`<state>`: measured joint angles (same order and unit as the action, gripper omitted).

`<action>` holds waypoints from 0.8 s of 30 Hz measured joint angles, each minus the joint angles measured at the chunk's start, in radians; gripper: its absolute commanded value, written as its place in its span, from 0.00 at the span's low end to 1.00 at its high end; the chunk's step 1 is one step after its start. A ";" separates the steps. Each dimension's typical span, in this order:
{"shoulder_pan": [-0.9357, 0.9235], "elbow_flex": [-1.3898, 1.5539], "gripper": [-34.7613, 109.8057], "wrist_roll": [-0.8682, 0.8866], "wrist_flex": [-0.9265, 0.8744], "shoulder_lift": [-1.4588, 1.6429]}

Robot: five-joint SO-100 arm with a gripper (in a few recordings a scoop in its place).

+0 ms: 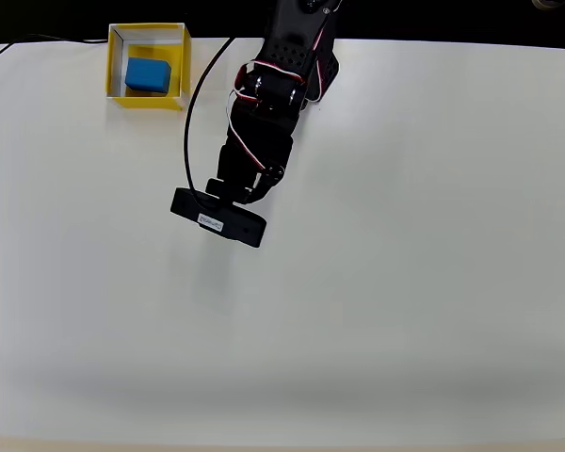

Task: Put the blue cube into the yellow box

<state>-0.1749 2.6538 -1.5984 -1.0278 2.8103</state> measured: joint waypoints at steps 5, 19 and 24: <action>0.132 0.183 0.24 0.000 0.063 0.130; 0.146 0.465 0.24 -0.054 -0.081 0.495; 0.144 0.465 0.24 -0.067 -0.239 0.509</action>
<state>-0.0307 3.1186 -1.6659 -1.2671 3.3195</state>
